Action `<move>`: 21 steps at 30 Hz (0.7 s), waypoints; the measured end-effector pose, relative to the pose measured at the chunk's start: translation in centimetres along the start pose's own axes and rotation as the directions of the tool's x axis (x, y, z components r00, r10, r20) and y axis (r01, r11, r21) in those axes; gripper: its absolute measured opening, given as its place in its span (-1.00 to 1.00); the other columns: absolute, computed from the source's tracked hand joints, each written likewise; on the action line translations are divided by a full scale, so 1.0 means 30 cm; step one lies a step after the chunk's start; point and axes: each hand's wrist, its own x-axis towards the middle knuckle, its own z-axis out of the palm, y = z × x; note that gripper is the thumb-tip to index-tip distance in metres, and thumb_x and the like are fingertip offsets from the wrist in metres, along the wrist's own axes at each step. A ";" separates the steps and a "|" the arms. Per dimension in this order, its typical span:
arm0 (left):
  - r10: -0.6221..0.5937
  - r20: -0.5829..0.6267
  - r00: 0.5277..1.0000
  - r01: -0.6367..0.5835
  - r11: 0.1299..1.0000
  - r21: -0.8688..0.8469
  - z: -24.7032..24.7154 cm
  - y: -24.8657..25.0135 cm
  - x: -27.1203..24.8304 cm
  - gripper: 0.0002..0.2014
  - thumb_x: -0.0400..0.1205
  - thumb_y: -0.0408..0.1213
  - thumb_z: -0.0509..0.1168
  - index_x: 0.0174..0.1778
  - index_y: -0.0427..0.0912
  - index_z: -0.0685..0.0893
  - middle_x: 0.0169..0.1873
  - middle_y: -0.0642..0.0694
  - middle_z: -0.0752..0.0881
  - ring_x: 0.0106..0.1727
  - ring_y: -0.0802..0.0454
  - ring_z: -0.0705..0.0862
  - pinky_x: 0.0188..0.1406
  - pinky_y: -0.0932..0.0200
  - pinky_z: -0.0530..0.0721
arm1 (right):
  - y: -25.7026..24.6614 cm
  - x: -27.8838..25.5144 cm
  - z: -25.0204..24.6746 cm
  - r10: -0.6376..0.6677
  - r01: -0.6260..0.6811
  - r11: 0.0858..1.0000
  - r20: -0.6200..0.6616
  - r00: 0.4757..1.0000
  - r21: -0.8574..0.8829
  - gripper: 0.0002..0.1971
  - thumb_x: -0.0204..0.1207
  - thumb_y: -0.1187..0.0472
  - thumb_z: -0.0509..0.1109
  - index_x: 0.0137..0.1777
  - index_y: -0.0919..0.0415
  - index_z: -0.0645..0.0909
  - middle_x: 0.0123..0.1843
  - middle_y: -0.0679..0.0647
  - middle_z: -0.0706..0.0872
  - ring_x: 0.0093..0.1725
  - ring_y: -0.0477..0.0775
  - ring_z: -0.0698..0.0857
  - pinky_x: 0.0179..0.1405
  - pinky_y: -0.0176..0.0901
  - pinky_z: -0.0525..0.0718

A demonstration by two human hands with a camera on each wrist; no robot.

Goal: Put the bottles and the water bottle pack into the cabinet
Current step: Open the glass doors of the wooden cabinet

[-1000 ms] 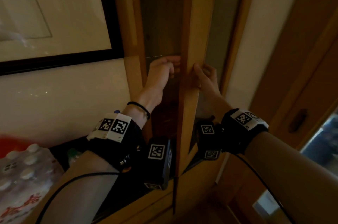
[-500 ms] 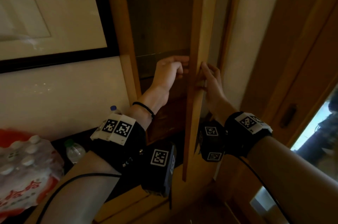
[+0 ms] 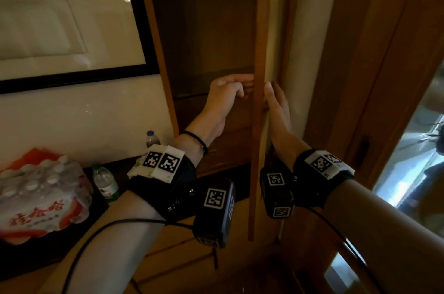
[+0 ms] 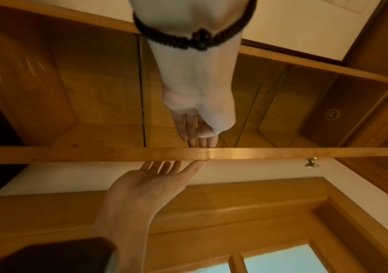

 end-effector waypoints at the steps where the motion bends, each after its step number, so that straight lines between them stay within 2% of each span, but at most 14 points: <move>1: 0.001 0.007 1.000 -0.001 1.000 0.005 0.030 0.004 -0.012 -0.63 0.53 -0.58 0.11 -0.03 -0.14 0.75 0.04 -0.12 0.77 0.15 -0.04 0.73 0.17 0.07 0.71 | -0.001 -0.007 -0.029 -0.001 0.000 1.000 0.012 1.000 0.014 0.08 0.08 -0.66 0.27 0.60 -0.13 0.28 0.60 0.05 0.38 0.54 0.11 0.46 0.45 0.18 0.55; 4: -0.012 0.045 0.999 0.011 1.000 0.014 0.123 0.021 -0.043 -0.63 0.54 -0.57 0.10 -0.06 -0.12 0.76 -0.03 -0.06 0.77 0.05 0.05 0.74 -0.01 0.18 0.73 | -0.009 -0.024 -0.111 -0.011 0.008 0.998 0.055 0.998 0.059 -0.07 0.20 -0.55 0.38 0.56 -0.19 0.32 0.59 0.01 0.40 0.53 0.03 0.49 0.42 0.21 0.59; 6: -0.010 0.062 0.998 0.007 0.999 0.045 0.187 0.024 -0.057 -0.64 0.55 -0.54 0.11 -0.07 -0.09 0.76 0.03 -0.03 0.75 0.12 0.02 0.71 0.13 0.06 0.72 | -0.017 -0.038 -0.161 -0.110 0.111 0.994 0.058 0.992 -0.021 -0.29 0.36 -0.35 0.44 0.49 -0.16 0.40 0.47 0.01 0.52 0.43 -0.11 0.58 0.37 0.08 0.65; 7: -0.006 0.069 0.998 0.002 0.998 0.060 0.216 0.022 -0.061 -0.65 0.55 -0.53 0.12 -0.07 -0.08 0.76 0.06 -0.03 0.74 0.17 -0.01 0.70 0.25 -0.03 0.69 | -0.020 -0.043 -0.184 -0.155 0.159 0.984 0.054 0.986 -0.075 -0.33 0.39 -0.28 0.46 0.47 -0.13 0.41 0.42 0.03 0.55 0.38 -0.14 0.61 0.34 0.02 0.67; 9: -0.005 0.096 0.995 -0.003 0.997 0.080 0.270 0.019 -0.066 -0.64 0.52 -0.50 0.14 -0.08 -0.05 0.79 0.09 -0.04 0.77 0.25 -0.04 0.68 0.40 -0.15 0.58 | -0.029 -0.050 -0.234 -0.201 0.203 0.968 0.030 0.979 -0.147 -0.27 0.39 -0.23 0.47 0.52 -0.09 0.34 0.43 0.06 0.54 0.40 -0.09 0.61 0.33 -0.03 0.67; 11: -0.016 0.145 0.989 0.002 0.995 0.097 0.316 0.017 -0.072 -0.62 0.50 -0.46 0.16 -0.10 0.05 0.81 0.12 -0.02 0.78 0.31 -0.02 0.65 0.49 -0.19 0.48 | -0.036 -0.059 -0.292 -0.244 0.244 0.956 0.020 0.970 -0.165 -0.44 0.55 0.00 0.40 0.53 -0.05 0.36 0.37 -0.03 0.62 0.32 -0.18 0.64 0.27 -0.17 0.67; 12: -0.026 0.173 0.985 0.007 0.994 0.109 0.337 0.018 -0.072 -0.61 0.49 -0.44 0.16 -0.10 0.10 0.81 0.15 -0.01 0.77 0.35 -0.01 0.63 0.52 -0.20 0.44 | -0.040 -0.065 -0.321 -0.243 0.240 0.955 0.002 0.970 -0.176 -0.49 0.59 0.09 0.35 0.53 -0.04 0.37 0.33 -0.05 0.66 0.27 -0.19 0.68 0.23 -0.19 0.69; 14: -0.048 0.244 0.969 0.018 0.992 0.124 0.375 0.021 -0.069 -0.60 0.48 -0.41 0.16 -0.06 0.15 0.81 0.23 0.00 0.73 0.40 0.01 0.58 0.53 -0.18 0.42 | -0.042 -0.076 -0.374 -0.240 0.226 0.954 -0.049 0.969 -0.196 -0.57 0.61 0.13 0.31 0.47 -0.08 0.43 0.24 0.00 0.73 0.15 -0.05 0.75 0.16 -0.03 0.77; 17: -0.074 0.353 0.933 0.037 0.993 0.111 0.438 0.016 -0.056 -0.58 0.56 -0.43 0.13 0.12 0.09 0.75 0.30 -0.04 0.69 0.40 0.04 0.59 0.50 -0.06 0.49 | -0.044 -0.088 -0.446 -0.269 0.236 0.946 -0.125 0.955 -0.224 -0.74 0.61 0.14 0.28 0.22 -0.20 0.55 0.04 0.05 0.80 0.01 0.24 0.79 0.01 0.19 0.80; 18: -0.079 0.383 0.920 0.039 0.993 0.110 0.462 0.014 -0.053 -0.58 0.59 -0.43 0.11 0.20 0.06 0.72 0.30 -0.03 0.68 0.39 0.06 0.60 0.50 -0.03 0.50 | -0.048 -0.088 -0.471 -0.266 0.225 0.944 -0.152 0.952 -0.242 -0.77 0.61 0.15 0.29 0.14 -0.23 0.57 -0.04 0.00 0.80 -0.05 0.21 0.80 -0.06 0.14 0.80; 19: -0.085 0.409 0.909 0.041 0.993 0.114 0.487 0.010 -0.051 -0.57 0.62 -0.43 0.10 0.28 0.04 0.68 0.30 -0.01 0.67 0.39 0.07 0.60 0.50 -0.01 0.50 | -0.052 -0.087 -0.498 -0.276 0.227 0.939 -0.173 0.945 -0.260 -0.79 0.61 0.16 0.29 0.09 -0.22 0.58 -0.12 -0.06 0.79 -0.16 0.06 0.81 -0.16 0.00 0.81; 20: -0.091 0.433 0.897 0.043 0.992 0.119 0.511 0.006 -0.050 -0.56 0.65 -0.42 0.09 0.35 0.04 0.64 0.33 0.00 0.66 0.41 0.08 0.59 0.50 -0.01 0.49 | -0.057 -0.085 -0.526 -0.285 0.223 0.929 -0.187 0.940 -0.296 -0.82 0.63 0.18 0.29 0.06 -0.18 0.57 -0.19 -0.13 0.75 -0.29 -0.16 0.76 -0.30 -0.23 0.76; 21: -0.098 0.457 0.884 0.045 0.991 0.126 0.537 0.003 -0.049 -0.56 0.66 -0.40 0.08 0.41 0.05 0.59 0.38 0.00 0.62 0.44 0.09 0.56 0.51 -0.02 0.47 | -0.062 -0.082 -0.556 -0.293 0.220 0.919 -0.193 0.936 -0.327 -0.86 0.64 0.19 0.29 0.06 -0.11 0.55 -0.25 -0.17 0.70 -0.41 -0.33 0.68 -0.41 -0.41 0.64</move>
